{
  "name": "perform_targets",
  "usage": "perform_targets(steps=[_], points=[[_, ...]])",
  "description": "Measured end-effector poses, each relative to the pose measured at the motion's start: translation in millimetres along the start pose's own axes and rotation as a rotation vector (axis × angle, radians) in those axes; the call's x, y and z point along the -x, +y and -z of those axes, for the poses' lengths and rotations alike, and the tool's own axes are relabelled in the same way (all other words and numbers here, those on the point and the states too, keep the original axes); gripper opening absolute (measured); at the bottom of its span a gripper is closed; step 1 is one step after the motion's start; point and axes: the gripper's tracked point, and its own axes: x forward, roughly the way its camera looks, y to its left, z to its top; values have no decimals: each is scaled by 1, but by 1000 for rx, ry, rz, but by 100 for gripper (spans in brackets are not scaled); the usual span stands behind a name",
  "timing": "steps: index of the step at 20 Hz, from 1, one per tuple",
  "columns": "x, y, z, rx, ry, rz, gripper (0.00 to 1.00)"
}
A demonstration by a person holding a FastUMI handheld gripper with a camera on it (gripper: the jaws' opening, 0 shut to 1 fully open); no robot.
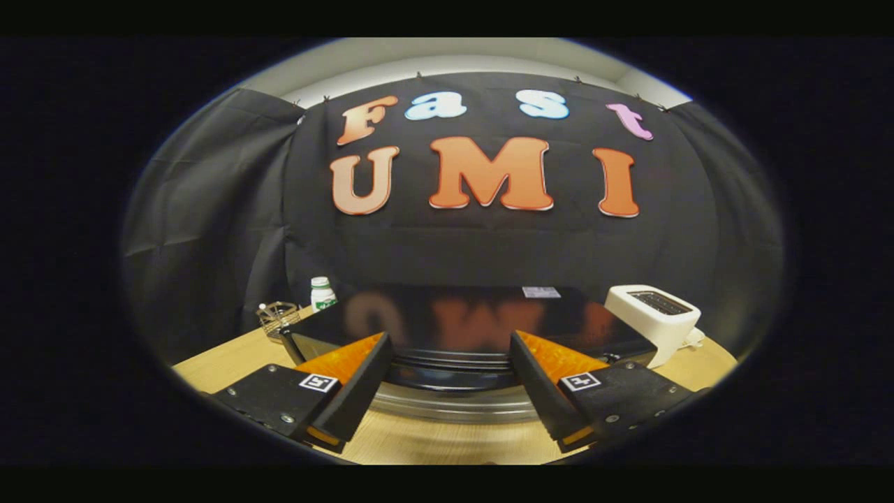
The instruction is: Open the toaster oven, put the food inside, and close the toaster oven door.
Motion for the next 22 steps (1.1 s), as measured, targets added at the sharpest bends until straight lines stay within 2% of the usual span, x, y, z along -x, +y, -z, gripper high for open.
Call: perform_targets(steps=[5, 8, 10, 22], points=[[13, 4, 5, -7, -55, -21, 97], [27, 9, 10, -23, -57, -42, 90], [41, 12, 12, -16, -57, -61, 90], [121, 24, 82, 53, 95, -175, 89]])
